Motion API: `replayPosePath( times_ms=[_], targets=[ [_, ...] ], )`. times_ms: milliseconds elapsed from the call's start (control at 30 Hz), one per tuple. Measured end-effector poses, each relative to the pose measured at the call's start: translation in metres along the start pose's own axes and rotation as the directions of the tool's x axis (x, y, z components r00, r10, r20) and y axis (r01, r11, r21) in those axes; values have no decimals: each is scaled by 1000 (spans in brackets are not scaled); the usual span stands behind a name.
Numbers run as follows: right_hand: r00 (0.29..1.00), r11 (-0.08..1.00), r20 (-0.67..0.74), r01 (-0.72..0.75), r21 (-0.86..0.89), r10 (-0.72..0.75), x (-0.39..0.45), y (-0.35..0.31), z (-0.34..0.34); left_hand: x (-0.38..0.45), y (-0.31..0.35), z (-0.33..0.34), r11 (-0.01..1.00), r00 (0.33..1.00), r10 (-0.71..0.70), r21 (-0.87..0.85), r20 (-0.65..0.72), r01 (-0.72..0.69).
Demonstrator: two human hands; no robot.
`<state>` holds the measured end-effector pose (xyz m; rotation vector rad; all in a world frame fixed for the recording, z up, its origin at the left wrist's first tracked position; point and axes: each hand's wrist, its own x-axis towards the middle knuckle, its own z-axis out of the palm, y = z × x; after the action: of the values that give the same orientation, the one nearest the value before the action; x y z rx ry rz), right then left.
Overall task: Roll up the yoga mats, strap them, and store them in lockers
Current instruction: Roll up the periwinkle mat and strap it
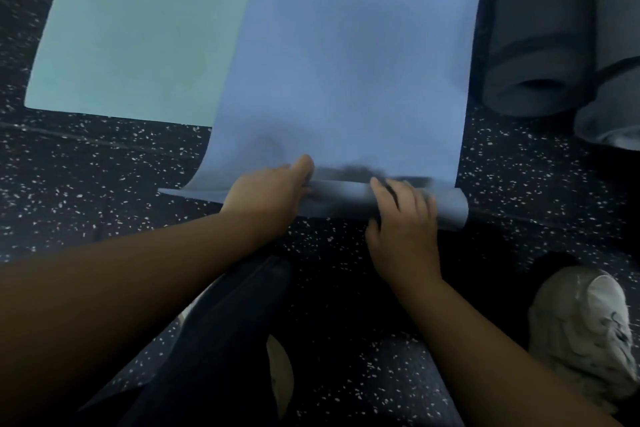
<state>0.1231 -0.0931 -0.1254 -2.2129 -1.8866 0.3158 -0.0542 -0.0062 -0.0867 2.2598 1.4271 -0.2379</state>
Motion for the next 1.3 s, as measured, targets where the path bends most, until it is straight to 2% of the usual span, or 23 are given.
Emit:
replayPosePath(
  times_ms=[133,267,300,367,500,633,733,800,900,1100,1300],
  targets=[
    [995,1000,94,13,27,-15,6,2,1,1,-6,7,998,997,67,15,-27,-67],
    [948,999,319,-1,32,-9,1,4,5,3,-8,14,947,953,297,144,-58,-287],
    [948,999,318,-22,45,7,0,4,6,2,-9,15,925,935,350,173,-49,-337],
    [973,996,227,-49,68,33,0,3,9,3,-13,16,890,901,423,232,-99,-392],
    [997,995,41,-63,81,60,4,5,11,3,-18,17,829,845,500,386,-189,-404],
    [997,997,-21,-77,33,77,5,7,9,12,-16,19,855,896,405,421,-180,-302],
    [998,998,-17,-63,15,63,4,1,8,13,-6,14,902,963,270,350,5,-255],
    [999,999,-9,-31,15,31,2,-2,8,13,-5,19,932,980,151,313,128,-184],
    [999,1000,49,-16,8,15,-2,0,8,9,-6,24,940,973,126,289,196,-180],
    [980,993,157,-115,-35,119,-28,-8,13,-6,-8,36,935,920,89,287,382,-210],
    [975,992,185,-128,-3,126,-33,-5,17,-4,-6,35,935,913,79,287,400,-207]
  ],
)
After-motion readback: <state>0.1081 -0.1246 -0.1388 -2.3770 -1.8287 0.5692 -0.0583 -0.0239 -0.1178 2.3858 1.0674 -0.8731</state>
